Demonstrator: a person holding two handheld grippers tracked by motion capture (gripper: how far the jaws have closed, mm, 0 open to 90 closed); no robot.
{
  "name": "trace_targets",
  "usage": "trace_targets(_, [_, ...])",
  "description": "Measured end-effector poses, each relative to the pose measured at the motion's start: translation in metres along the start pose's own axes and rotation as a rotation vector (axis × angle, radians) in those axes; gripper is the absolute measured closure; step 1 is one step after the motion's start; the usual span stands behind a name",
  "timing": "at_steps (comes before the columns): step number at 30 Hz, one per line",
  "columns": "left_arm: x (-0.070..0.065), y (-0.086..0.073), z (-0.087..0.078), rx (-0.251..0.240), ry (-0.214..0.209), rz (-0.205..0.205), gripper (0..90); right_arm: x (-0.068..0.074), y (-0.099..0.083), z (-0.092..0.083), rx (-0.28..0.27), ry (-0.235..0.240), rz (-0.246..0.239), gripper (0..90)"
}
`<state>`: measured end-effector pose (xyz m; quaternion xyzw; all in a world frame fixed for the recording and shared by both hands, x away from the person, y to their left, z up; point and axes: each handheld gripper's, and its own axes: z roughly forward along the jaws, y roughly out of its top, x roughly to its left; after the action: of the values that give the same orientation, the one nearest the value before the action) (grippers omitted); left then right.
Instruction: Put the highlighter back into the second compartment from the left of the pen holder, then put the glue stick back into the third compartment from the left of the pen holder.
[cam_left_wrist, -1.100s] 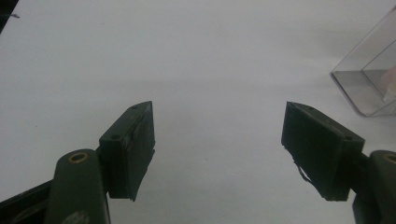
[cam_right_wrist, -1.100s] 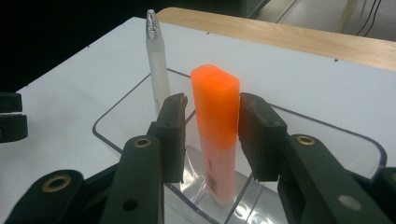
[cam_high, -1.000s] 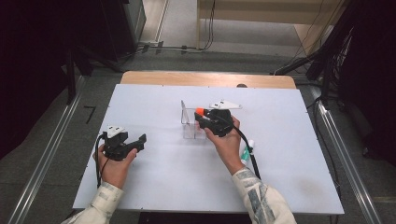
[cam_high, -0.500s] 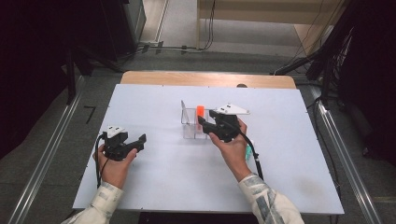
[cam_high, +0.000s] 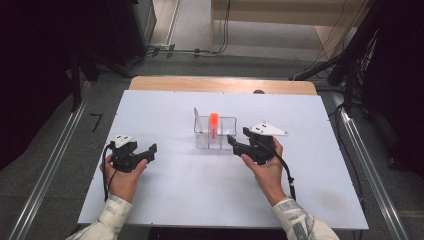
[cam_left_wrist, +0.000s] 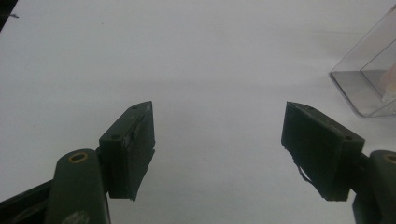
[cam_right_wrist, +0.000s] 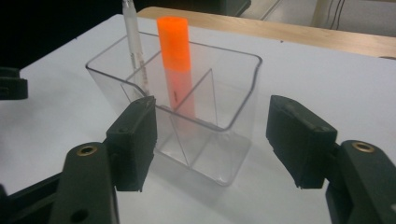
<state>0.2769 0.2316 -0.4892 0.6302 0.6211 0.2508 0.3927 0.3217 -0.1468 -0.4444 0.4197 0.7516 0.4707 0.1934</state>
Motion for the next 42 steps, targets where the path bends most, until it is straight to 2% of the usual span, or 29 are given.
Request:
trace_targets(4, [0.001, 0.000, -0.001, -0.006, -0.002, -0.006, 26.0, -0.005, -0.005, -0.006, 0.009, -0.027, 0.002, 28.2])
trace_targets(15, [0.000, 0.001, -0.001, -0.005, -0.004, 0.000, 26.0, -0.029, -0.023, -0.029, 0.021, -0.150, 0.030, 24.8])
trace_targets(23, [0.000, 0.001, -0.001, -0.006, -0.003, -0.002, 26.0, -0.039, -0.030, -0.036, 0.035, -0.192, 0.044, 24.1])
trace_targets(33, [-0.001, 0.001, -0.001, -0.003, -0.005, 0.004, 26.0, -0.047, -0.042, -0.037, 0.072, -0.250, 0.049, 23.6])
trace_targets(37, [-0.001, 0.001, -0.001, -0.001, -0.006, 0.003, 26.0, -0.052, -0.046, -0.033, 0.102, -0.268, 0.079, 23.6])
trace_targets(42, [-0.001, 0.001, 0.000, -0.001, -0.006, 0.003, 26.0, -0.054, -0.050, -0.030, 0.122, -0.282, 0.089, 23.6])
